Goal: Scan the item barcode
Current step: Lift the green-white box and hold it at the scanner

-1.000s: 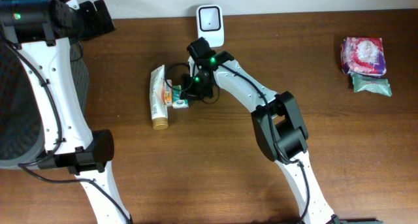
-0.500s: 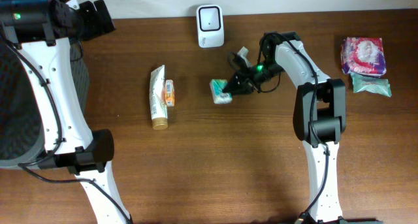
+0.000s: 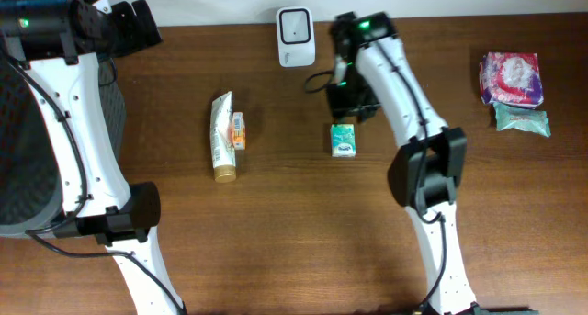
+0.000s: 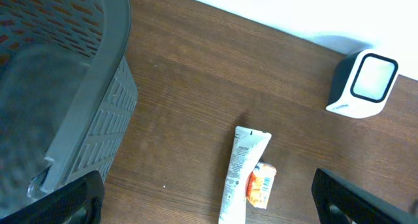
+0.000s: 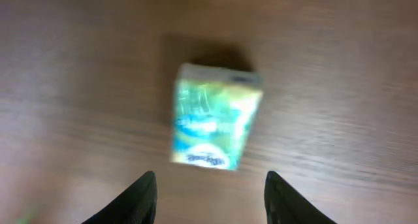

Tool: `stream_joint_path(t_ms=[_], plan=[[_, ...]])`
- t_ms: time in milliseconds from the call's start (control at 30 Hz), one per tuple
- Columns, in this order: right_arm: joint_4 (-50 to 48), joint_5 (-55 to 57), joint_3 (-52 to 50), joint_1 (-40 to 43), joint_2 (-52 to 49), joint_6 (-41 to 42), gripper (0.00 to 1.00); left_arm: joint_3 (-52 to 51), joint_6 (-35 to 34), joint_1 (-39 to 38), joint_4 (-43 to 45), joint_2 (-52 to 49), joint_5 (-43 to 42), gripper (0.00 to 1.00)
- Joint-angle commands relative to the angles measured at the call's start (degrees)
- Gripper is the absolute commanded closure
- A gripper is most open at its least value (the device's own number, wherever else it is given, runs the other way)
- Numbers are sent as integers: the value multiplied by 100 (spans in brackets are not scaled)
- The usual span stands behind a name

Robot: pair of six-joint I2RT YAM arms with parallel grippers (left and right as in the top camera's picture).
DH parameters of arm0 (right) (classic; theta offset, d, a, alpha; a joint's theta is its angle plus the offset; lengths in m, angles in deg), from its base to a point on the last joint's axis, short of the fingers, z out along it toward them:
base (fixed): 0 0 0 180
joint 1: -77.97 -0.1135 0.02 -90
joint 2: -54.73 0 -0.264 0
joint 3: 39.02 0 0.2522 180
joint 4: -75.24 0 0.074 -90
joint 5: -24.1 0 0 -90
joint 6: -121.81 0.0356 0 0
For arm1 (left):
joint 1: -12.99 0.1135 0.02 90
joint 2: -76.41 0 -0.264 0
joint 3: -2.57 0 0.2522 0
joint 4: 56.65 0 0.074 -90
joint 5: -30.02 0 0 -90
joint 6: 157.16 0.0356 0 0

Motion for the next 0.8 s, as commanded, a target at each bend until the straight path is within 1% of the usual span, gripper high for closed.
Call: stream_joint_path(t_ms=[0,33,100,167,200,233,267,300,367,400,433,467,500,567,633,667,700,733,767], plan=[[-295,1366,-507,-570,35,859,53,52,66,13,-2,111,44,1],[-496,1539,-778,-756,35,883,54,52,66,13,-2,111,44,1],[-750,2218,-1178,-942,35,1353,54,52,66,13,-2,111,44,1],[-1097,2347,-1626,-1014,35,1429,54,52,66,13,-2,111,44,1],[-1246,2354,-1838,-1016,35,1427,56,52,66,13,-2,111,44,1],[-1401,2352,-2033,-1016,35,1427,64,52,66,13,-2,111,44,1],[-1423,2352,-2107,-1005,35,1427,95,52,66,13,-2,111,44,1],[-1412,2308,-2087,-1005,39,1423,96,52,66,13,-2,111,44,1],[-1259,2068,-1805,-986,48,1239,96,52,66,13,-2,111,44,1],[-1115,1709,-1488,-922,48,1150,96,52,66,13,-2,111,44,1],[-942,809,-960,-767,48,706,96,52,66,13,-2,111,44,1],[-876,-323,-538,-560,48,188,96,52,66,13,-2,111,44,1],[-901,-2044,-271,-175,48,-417,96,52,66,13,-2,111,44,1],[-911,-3744,-409,345,44,-1095,96,52,66,13,-2,111,44,1],[-911,-4382,-754,675,44,-1456,96,52,66,13,-2,111,44,1],[-946,-4472,-977,796,44,-1534,96,52,66,13,-2,111,44,1],[-1130,-4476,-1440,990,44,-1537,96,52,66,13,-2,111,44,1],[-1394,-4433,-1930,1220,44,-1534,92,52,66,13,-2,111,44,1],[-1471,-4162,-2138,1386,44,-1519,81,52,66,13,-2,111,44,1]])
